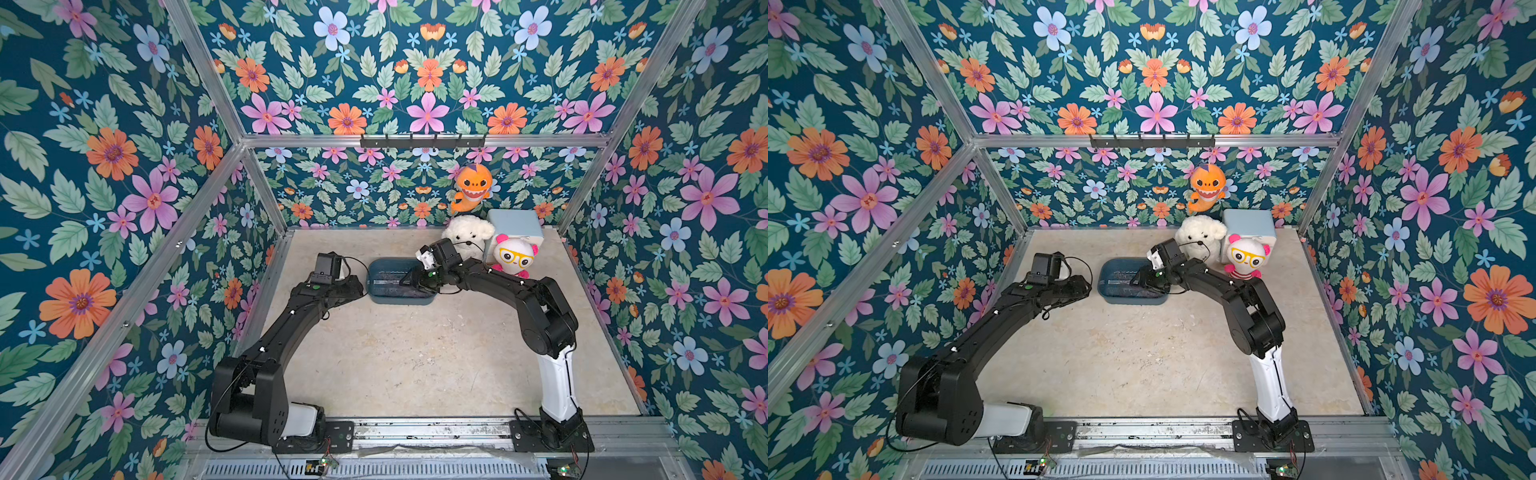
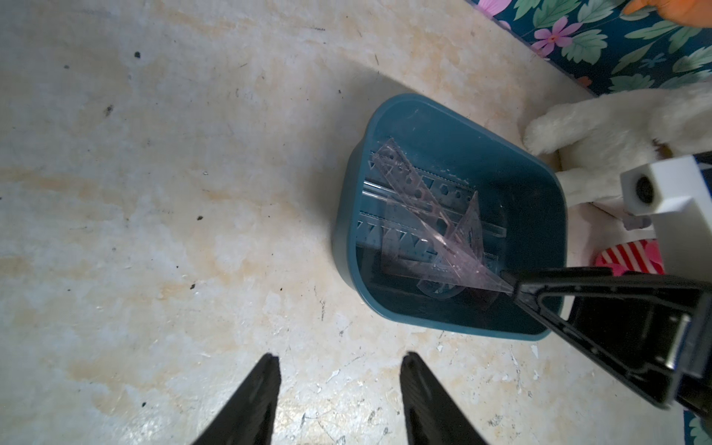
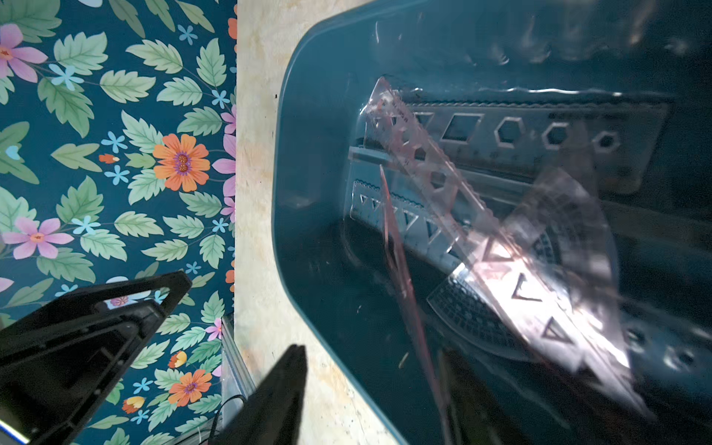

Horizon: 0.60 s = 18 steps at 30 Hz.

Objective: Put the scattered rulers into the storage box
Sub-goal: Place the ruler in the storage box, then reset both arms

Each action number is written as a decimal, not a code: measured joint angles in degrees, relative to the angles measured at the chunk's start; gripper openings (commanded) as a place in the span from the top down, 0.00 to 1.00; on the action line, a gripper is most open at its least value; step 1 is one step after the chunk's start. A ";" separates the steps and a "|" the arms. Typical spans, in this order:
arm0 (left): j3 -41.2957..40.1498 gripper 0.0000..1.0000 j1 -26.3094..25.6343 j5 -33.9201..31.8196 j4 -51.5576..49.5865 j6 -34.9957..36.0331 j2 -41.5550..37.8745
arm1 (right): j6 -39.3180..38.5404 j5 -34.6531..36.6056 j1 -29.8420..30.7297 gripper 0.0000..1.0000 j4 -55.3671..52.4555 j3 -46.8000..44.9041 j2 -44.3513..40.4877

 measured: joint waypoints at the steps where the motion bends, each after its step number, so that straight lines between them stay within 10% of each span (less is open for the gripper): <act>1: 0.50 0.34 -0.02 0.09 -0.02 0.22 -0.31 | -0.96 0.61 0.02 0.10 -1.25 -0.33 -1.73; 6: 0.44 0.01 -0.48 -0.74 5.14 0.85 -4.02 | -4.46 5.09 0.02 0.01 -3.54 -6.19 -13.53; 13: -12.39 0.01 -1.36 -11.56 19.89 0.68 -6.93 | -11.04 26.95 0.13 0.01 2.75 -36.39 -43.76; 18: -28.35 0.01 -1.03 -21.00 39.41 9.14 -5.51 | -28.17 48.57 -5.11 0.01 30.03 -68.70 -53.18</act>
